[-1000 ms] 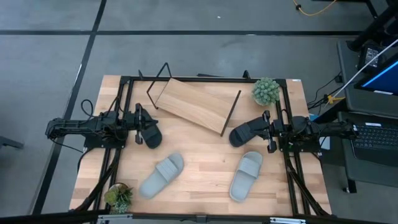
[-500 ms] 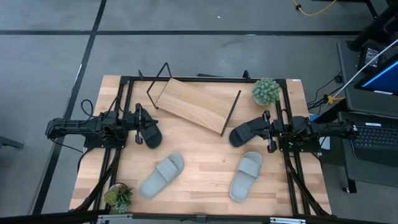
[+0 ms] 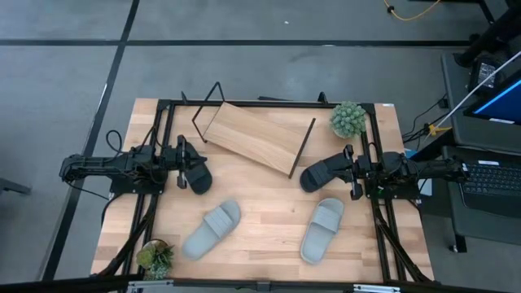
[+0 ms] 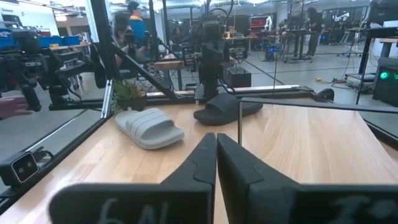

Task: Pick and place slides into the shelf
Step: Put the right black slide on the shelf

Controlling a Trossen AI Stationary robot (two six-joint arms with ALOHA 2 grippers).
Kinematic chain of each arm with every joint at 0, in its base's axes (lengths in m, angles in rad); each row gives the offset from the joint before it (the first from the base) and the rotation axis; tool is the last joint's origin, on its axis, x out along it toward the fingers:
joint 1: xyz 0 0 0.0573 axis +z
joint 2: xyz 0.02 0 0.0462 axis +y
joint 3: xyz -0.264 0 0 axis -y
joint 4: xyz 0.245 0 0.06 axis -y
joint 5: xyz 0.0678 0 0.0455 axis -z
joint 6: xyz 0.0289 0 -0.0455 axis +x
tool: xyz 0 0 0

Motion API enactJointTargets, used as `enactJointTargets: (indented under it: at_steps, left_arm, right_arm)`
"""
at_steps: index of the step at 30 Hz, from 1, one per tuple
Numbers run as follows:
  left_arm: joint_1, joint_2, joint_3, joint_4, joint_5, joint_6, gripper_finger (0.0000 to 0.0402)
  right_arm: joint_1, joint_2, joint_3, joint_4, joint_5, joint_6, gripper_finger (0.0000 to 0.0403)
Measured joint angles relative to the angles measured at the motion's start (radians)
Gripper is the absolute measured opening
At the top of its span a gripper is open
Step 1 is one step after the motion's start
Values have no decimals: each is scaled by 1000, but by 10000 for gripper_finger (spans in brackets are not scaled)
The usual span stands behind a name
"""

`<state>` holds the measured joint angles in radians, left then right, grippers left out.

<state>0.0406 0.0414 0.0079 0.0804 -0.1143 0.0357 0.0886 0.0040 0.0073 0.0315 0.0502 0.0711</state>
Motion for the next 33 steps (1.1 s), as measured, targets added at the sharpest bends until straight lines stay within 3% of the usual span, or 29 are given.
enactJointTargets:
  at_steps: [27, 33]
  left_arm:
    - [0, 0, 0, 4, 0, 22, 0]
    - [0, 0, 0, 4, 0, -53, 0]
  right_arm:
    - [0, 0, 0, -1, 0, -1, 16]
    - [0, 0, 0, 0, 0, -20, 16]
